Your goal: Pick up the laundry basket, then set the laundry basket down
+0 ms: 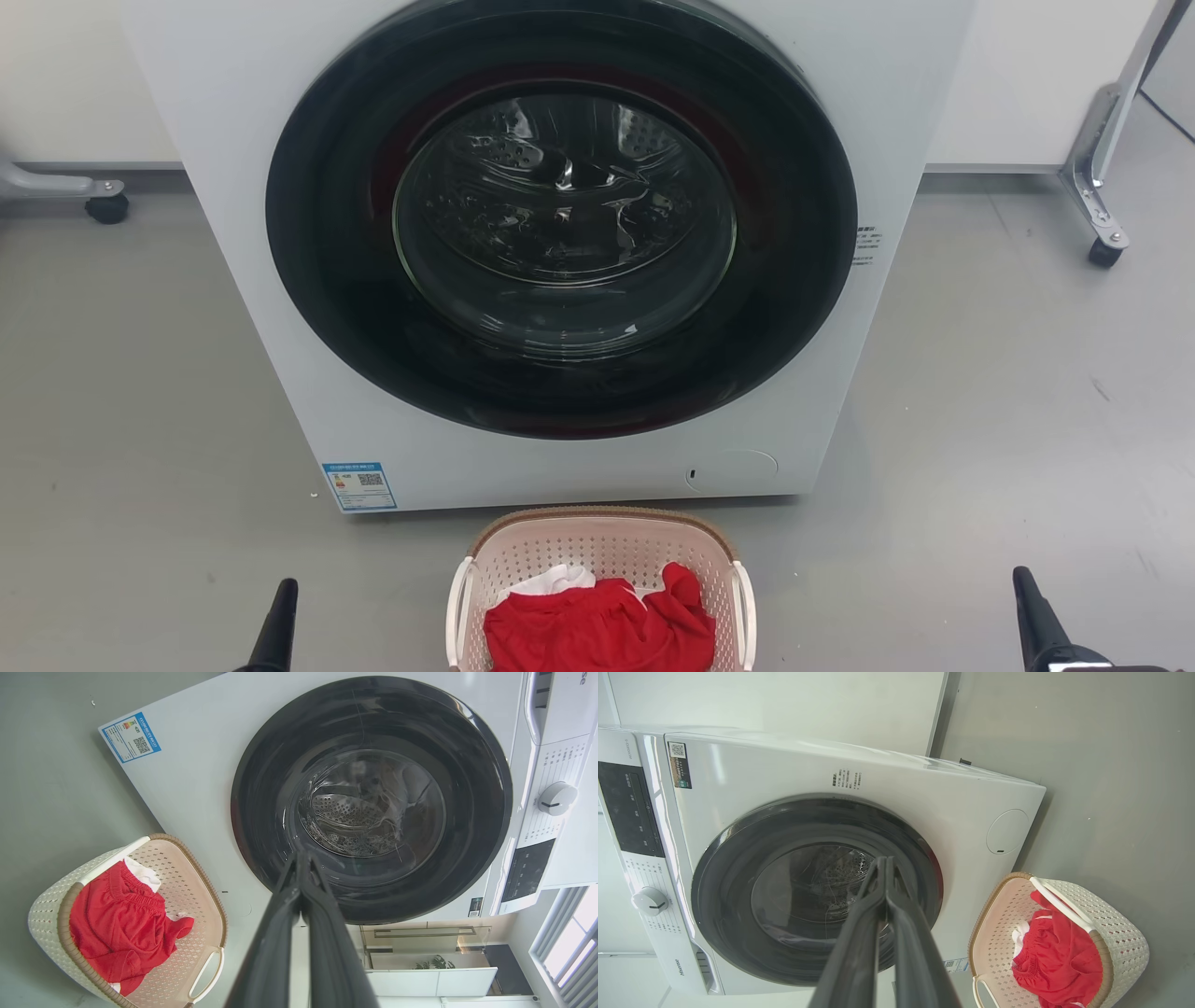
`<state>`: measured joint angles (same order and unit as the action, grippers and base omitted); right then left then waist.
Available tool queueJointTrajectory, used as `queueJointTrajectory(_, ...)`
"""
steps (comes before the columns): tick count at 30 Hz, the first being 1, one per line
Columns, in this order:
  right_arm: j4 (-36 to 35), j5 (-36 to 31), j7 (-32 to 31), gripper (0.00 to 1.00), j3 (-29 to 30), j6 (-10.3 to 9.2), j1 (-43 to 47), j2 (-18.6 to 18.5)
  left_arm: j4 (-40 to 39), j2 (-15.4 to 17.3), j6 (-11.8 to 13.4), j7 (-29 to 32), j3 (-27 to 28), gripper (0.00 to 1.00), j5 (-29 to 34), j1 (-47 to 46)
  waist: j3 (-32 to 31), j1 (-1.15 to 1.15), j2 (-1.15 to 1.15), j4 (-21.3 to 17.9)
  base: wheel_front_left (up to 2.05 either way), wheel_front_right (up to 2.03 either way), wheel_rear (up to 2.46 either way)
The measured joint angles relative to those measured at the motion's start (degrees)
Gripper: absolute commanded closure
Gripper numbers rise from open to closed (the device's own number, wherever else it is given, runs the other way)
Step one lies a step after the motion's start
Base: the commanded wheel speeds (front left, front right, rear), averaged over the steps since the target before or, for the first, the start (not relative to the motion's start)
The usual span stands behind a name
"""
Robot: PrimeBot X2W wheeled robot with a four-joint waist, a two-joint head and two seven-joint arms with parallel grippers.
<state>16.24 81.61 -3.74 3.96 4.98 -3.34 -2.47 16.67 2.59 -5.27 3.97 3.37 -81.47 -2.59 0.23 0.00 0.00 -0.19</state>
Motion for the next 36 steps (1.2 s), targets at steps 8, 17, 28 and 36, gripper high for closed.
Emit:
queueJointTrajectory(8, 0.5, 6.3, -1.8, 1.0, 2.2, 1.12, -1.0, 0.0, 0.1, -0.1, -1.2, 1.6, 1.2, 1.0, -5.9, -1.1, -0.1, 0.0, 0.0, 0.1, 0.0, 0.0, 0.0)
queueJointTrajectory(17, 0.8, 9.9, -2.7, 1.0, 3.5, 1.85, -1.9, 0.0, 0.3, -0.1, -1.8, 2.5, 1.9, 1.0, -10.2, -2.1, -0.1, 0.0, 0.0, 0.2, 0.0, 0.0, 0.0)
queueJointTrajectory(28, 0.8, 9.9, -2.7, 1.0, 3.5, 1.86, -1.9, 0.0, 0.3, -0.1, -1.8, 2.5, 1.9, 1.0, -10.2, -2.1, -0.1, 0.0, 0.0, 0.2, 0.0, 0.0, 0.0)
queueJointTrajectory(36, 0.8, 9.9, -2.7, 1.0, 3.5, 1.91, -1.9, 0.0, 0.3, -0.1, -1.8, 2.5, 1.9, 1.0, -10.2, -2.1, -0.1, 0.0, 0.0, 0.2, 0.0, 0.0, 0.0)
